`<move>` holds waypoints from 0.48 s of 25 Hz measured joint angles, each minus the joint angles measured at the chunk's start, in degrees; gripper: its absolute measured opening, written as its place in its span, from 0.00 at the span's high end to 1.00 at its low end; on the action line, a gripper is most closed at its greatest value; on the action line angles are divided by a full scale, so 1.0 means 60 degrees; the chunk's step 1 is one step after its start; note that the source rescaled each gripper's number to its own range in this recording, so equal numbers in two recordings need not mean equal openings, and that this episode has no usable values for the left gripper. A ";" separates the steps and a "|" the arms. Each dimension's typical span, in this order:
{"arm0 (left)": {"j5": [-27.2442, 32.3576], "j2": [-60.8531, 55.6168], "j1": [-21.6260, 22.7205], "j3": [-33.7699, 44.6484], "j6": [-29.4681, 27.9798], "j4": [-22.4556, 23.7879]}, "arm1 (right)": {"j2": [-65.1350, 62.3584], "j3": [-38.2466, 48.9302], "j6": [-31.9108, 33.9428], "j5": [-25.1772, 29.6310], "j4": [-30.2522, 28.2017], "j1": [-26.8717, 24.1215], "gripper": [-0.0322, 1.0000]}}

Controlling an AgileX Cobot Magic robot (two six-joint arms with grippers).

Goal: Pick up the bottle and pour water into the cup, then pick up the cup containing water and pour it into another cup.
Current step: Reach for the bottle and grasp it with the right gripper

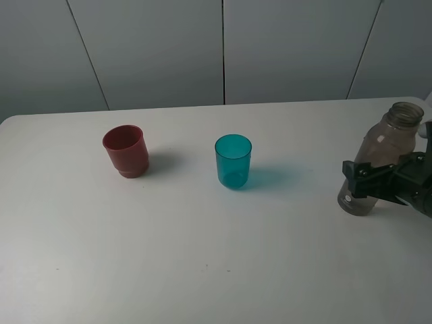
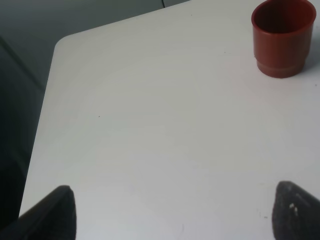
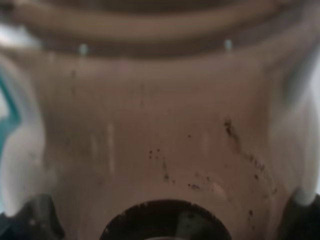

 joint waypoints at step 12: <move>0.0000 0.0000 0.0000 0.0000 0.0000 0.0000 | 0.1529 -0.0033 0.1040 -0.1061 -0.0231 0.0000 0.00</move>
